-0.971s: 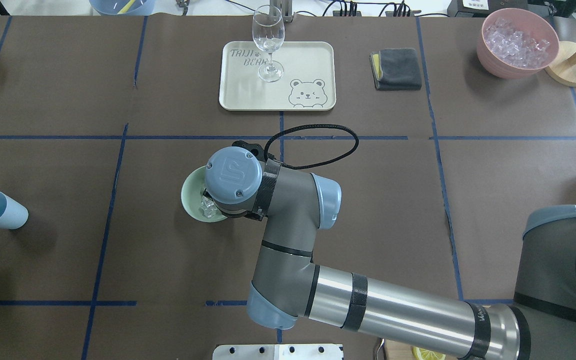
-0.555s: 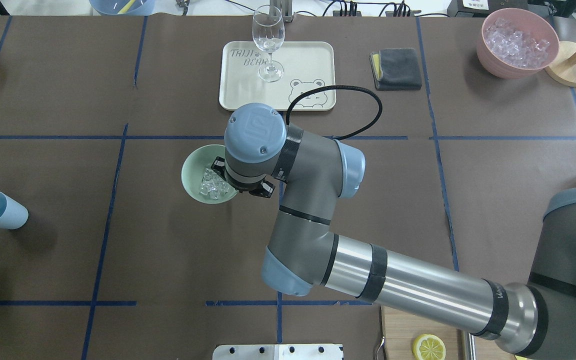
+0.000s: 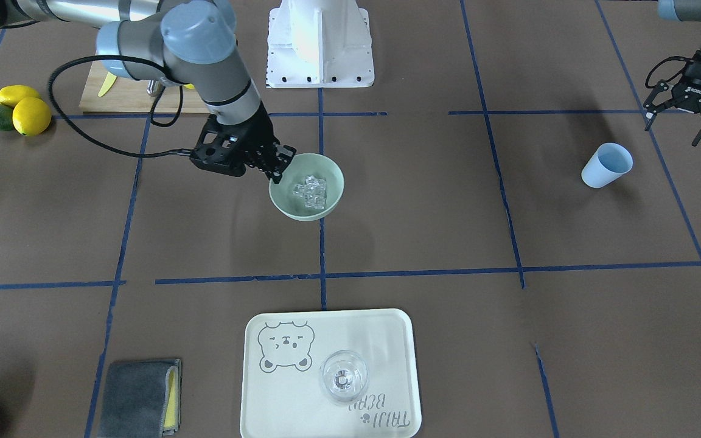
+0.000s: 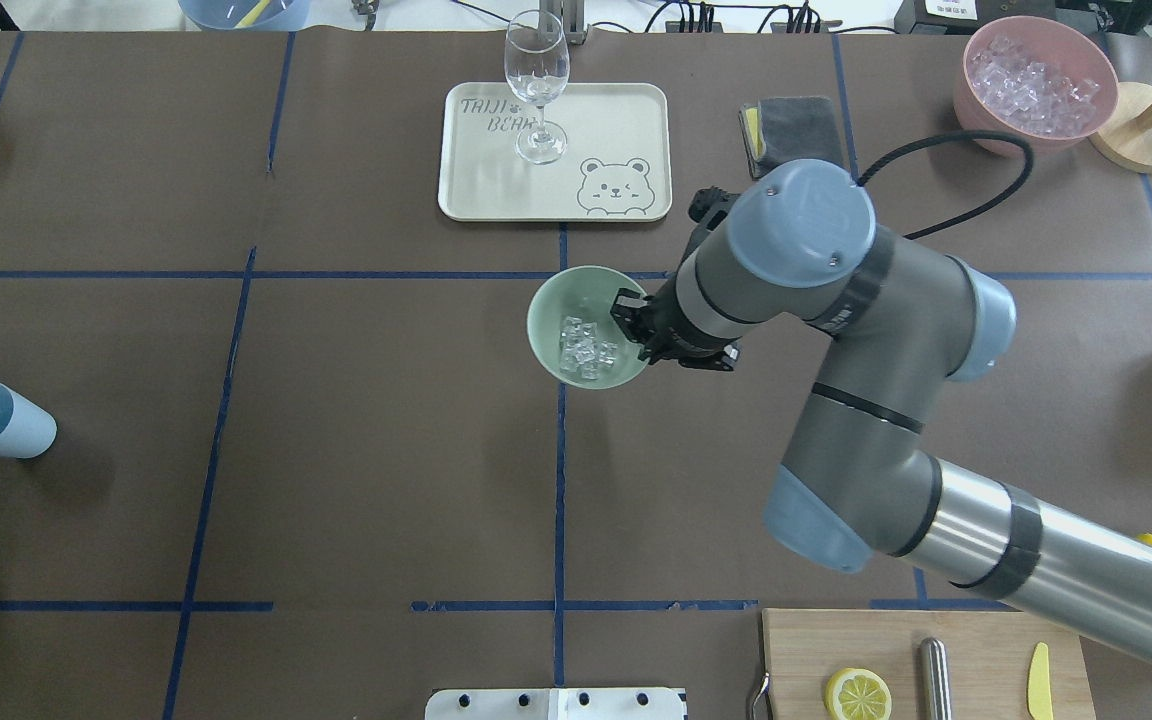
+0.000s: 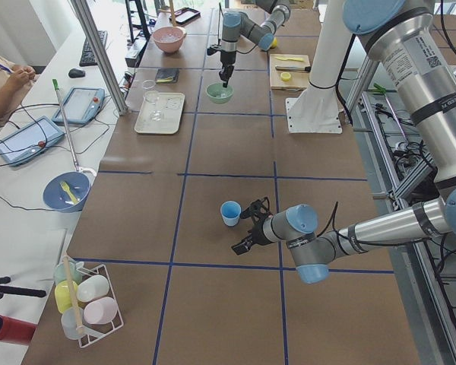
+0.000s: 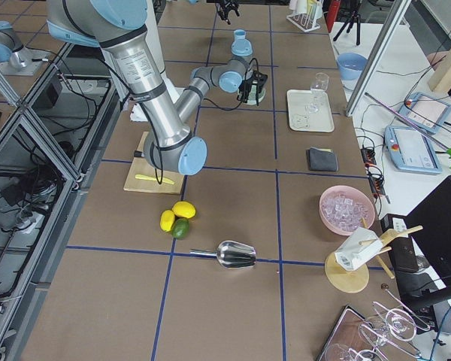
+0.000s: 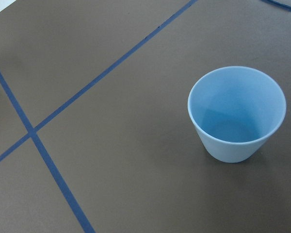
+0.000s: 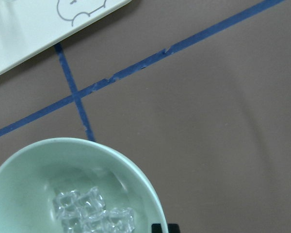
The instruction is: Pour ice into bowl
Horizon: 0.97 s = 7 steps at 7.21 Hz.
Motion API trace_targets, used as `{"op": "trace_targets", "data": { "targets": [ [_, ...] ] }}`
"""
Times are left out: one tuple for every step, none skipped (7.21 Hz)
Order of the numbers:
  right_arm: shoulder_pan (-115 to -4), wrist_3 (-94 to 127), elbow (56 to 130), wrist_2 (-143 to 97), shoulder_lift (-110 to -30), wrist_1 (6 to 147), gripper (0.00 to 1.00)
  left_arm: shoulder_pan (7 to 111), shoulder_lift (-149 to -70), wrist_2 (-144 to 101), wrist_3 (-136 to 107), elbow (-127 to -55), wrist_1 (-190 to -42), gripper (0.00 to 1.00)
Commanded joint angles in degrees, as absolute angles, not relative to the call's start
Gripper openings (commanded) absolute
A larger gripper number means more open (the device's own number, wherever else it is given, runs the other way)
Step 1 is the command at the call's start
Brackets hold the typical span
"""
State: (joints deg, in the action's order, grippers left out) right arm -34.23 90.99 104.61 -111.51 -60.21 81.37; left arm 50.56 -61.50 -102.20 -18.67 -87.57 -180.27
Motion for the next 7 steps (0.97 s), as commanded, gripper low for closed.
{"op": "trace_targets", "data": {
  "targets": [
    [-36.29, 83.17, 111.42, -112.15, -71.15, 80.51, 0.0, 61.73, -65.54, -112.79, -16.45, -86.74, -172.33, 1.0],
    [-37.34, 79.84, 112.66, -112.24, -74.15, 80.42, 0.0, 66.92, -69.31, -117.81, -13.56, -86.92, -164.61, 1.0],
    [-37.79, 76.06, 113.55, -111.98, -77.57, 80.33, 0.0, 72.28, -73.09, -121.34, -10.84, -87.71, -155.92, 1.0],
    [-38.58, 72.89, 114.6, -112.15, -80.57, 79.29, 0.0, 75.2, -74.86, -124.51, -9.07, -89.54, -148.78, 1.0],
    [-39.54, 70.25, 114.44, -113.28, -84.51, 75.36, 0.0, 76.54, -75.93, -125.15, -8.88, -91.39, -144.71, 1.0],
    [-42.16, 66.57, 114.26, -116.86, -88.2, 72.45, 0.0, 76.64, -75.85, -125.07, -8.88, -91.41, -144.67, 1.0],
    [-43.93, 62.62, 114.08, -117.68, -91.81, 70.68, 0.0, 76.73, -75.94, -125.07, -8.88, -91.32, -144.41, 1.0]
  ]
}}
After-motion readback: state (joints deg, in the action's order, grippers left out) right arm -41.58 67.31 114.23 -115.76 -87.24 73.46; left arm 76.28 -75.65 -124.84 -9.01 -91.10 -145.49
